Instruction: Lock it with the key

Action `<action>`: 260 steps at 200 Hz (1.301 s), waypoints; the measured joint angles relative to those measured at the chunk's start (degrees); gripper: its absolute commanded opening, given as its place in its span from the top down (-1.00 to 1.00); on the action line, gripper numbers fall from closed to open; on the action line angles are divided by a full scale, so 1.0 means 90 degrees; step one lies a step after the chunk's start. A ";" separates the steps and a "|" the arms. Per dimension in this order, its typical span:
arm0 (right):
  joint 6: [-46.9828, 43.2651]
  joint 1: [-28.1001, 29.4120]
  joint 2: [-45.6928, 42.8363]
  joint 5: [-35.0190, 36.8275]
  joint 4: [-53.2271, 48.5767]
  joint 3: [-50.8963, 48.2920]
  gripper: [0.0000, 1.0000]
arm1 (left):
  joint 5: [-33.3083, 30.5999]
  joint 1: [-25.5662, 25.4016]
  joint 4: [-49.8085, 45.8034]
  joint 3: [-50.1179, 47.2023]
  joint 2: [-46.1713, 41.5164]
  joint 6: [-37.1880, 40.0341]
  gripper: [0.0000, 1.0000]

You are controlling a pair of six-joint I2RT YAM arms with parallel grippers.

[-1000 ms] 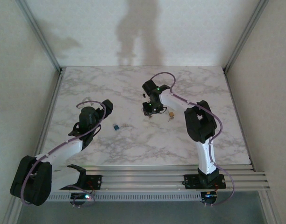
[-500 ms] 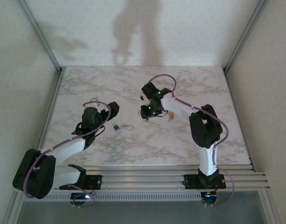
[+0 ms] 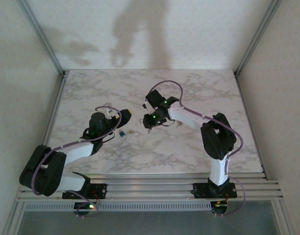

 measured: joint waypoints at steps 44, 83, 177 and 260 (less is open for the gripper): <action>-0.0092 0.0248 -0.0027 -0.0068 0.0168 -0.0073 0.53 | 0.0583 -0.0005 0.0413 0.0005 0.0457 -0.0265 -0.59; -0.0134 0.0352 -0.0027 -0.0109 0.0214 -0.0083 0.53 | 0.1117 -0.0010 0.0767 0.0044 0.0942 -0.0551 -0.37; -0.0163 0.0355 -0.0121 -0.0114 0.0296 -0.0083 0.55 | 0.1688 -0.0010 0.1120 0.0226 0.1292 -0.0784 -0.05; -0.0158 0.0372 -0.0182 -0.0240 0.0325 -0.0085 0.58 | 0.1870 -0.0012 0.1127 0.0284 0.1409 -0.0840 0.26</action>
